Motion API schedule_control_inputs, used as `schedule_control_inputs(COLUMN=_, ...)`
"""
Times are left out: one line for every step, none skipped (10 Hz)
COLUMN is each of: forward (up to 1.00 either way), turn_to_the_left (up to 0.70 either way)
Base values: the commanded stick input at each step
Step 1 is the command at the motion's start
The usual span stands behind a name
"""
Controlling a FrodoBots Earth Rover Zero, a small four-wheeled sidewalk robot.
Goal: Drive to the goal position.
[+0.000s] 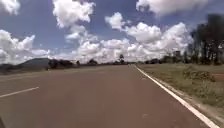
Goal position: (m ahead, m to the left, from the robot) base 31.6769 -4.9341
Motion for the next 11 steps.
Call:
schedule_control_inputs(forward=1.0, turn_to_the_left=-0.05)
schedule_control_inputs(forward=1.0, turn_to_the_left=-0.25)
schedule_control_inputs(forward=1.0, turn_to_the_left=-0.29)
schedule_control_inputs(forward=1.0, turn_to_the_left=-0.33)
schedule_control_inputs(forward=1.0, turn_to_the_left=-0.15)
schedule_control_inputs(forward=1.0, turn_to_the_left=0.0)
schedule_control_inputs(forward=1.0, turn_to_the_left=0.0)
schedule_control_inputs(forward=1.0, turn_to_the_left=0.0)
schedule_control_inputs(forward=1.0, turn_to_the_left=0.0)
schedule_control_inputs(forward=1.0, turn_to_the_left=0.0)
schedule_control_inputs(forward=1.0, turn_to_the_left=0.0)
